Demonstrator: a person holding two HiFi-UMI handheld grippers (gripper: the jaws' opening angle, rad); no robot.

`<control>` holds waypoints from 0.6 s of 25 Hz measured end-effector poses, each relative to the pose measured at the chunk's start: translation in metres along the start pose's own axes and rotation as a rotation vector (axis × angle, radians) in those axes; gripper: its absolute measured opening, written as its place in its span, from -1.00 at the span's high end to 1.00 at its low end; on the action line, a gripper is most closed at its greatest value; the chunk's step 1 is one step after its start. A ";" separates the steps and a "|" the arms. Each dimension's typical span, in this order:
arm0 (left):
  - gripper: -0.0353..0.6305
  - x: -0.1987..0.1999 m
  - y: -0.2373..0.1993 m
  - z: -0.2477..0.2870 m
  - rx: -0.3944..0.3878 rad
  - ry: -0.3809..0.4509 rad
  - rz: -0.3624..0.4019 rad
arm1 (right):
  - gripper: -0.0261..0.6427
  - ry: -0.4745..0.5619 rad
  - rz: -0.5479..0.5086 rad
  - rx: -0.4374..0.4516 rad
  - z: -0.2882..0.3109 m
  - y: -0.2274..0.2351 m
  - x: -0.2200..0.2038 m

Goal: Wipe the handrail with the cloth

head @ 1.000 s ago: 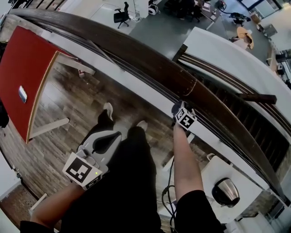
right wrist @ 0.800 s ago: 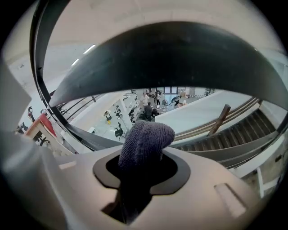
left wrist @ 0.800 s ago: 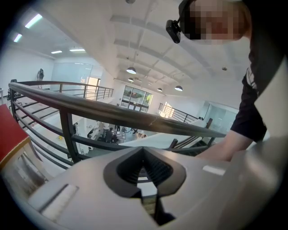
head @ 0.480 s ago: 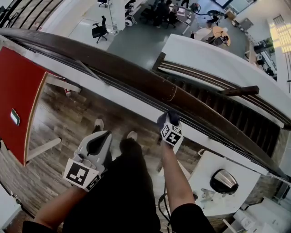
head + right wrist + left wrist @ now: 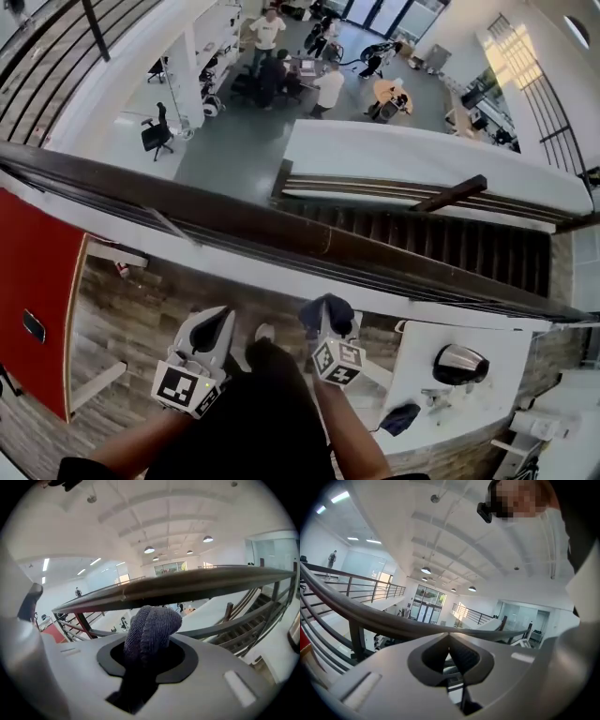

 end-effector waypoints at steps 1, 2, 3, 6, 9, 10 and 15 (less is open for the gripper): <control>0.90 0.002 -0.003 0.001 -0.014 -0.002 0.007 | 0.58 0.026 0.010 -0.003 -0.009 -0.009 0.004; 0.90 0.005 -0.006 0.002 -0.025 -0.003 0.015 | 0.58 0.049 0.024 -0.005 -0.016 -0.017 0.006; 0.90 0.007 -0.009 0.003 -0.036 -0.002 0.024 | 0.58 0.069 0.038 -0.008 -0.022 -0.023 0.008; 0.90 0.011 -0.016 0.005 -0.063 0.011 0.062 | 0.58 0.122 0.038 -0.019 -0.036 -0.041 0.011; 0.90 0.016 -0.026 0.008 -0.080 0.031 0.079 | 0.58 0.170 -0.039 -0.042 -0.042 -0.059 0.018; 0.90 0.019 -0.030 0.009 -0.085 0.038 0.080 | 0.58 0.187 -0.065 -0.048 -0.044 -0.065 0.023; 0.90 0.027 -0.049 0.003 -0.106 0.076 0.091 | 0.58 0.278 -0.154 -0.063 -0.062 -0.097 0.036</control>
Point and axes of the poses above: the fingertips, and each gripper's own axes: z forward along the fingers, y to its right, x out of its top, the point moved 10 cm from there along -z, backward along the fingers, and after that the axes turned 12 degrees about -y, right-handed, at the moved point
